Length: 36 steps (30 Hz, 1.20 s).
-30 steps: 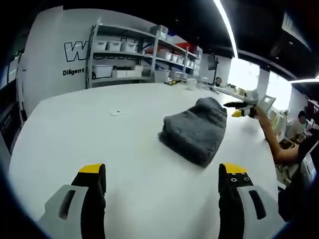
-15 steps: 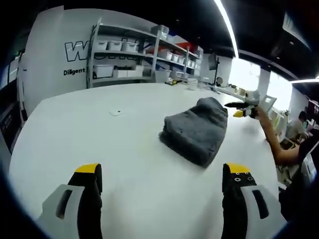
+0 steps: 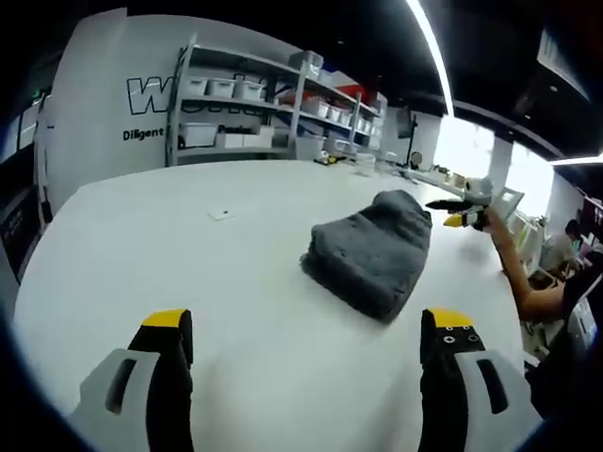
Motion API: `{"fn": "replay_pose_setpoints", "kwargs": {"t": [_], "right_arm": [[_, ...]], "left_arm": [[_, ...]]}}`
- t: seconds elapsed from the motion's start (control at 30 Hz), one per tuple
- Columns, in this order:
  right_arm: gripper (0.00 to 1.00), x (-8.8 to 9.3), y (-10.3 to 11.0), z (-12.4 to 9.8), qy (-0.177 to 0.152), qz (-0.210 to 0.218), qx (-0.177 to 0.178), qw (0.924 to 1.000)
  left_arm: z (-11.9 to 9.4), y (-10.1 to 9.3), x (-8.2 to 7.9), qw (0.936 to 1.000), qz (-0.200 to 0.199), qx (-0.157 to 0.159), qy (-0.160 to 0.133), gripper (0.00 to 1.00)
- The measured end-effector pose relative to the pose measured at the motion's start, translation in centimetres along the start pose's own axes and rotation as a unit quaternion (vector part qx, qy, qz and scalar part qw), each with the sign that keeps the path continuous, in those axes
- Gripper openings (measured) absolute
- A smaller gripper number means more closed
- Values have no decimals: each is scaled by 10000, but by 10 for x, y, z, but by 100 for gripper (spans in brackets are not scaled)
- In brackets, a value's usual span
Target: Open the folded towel by lifting each exposed corner and separating the folded layers until the towel lies flat within the target outline without major curled edges
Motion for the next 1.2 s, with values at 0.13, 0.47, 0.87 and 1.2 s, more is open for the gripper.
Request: {"fn": "replay_pose_setpoints", "kwargs": {"t": [0.13, 0.47, 0.87, 1.2], "right_arm": [[99, -5, -5, -5, -91, 38, -37, 9999], [93, -21, -24, -23, -344, -70, -119, 9993], [60, -42, -49, -13, -352, 61, -12, 9994], [44, -27, -59, 19, 197, 411, 16, 9990]], "left_arm": [[0, 1, -4, 9998, -85, -83, -171, 99], [13, -14, -8, 9999, 132, -27, -24, 94], [40, -34, -31, 9987, 14, -328, -402, 69], [80, -46, -22, 9985, -160, -524, 36, 65]]}}
Point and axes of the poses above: the point that each gripper's makers call its tool centre point, and the gripper's own axes: z roughly forward along the fingers, y roughly to its left, x roughly out of its underside, the point moved 10 cm from there along -z, roughly backward along the fingers, and after that the axes turned 2 degrees about z, right-handed, at the moved point
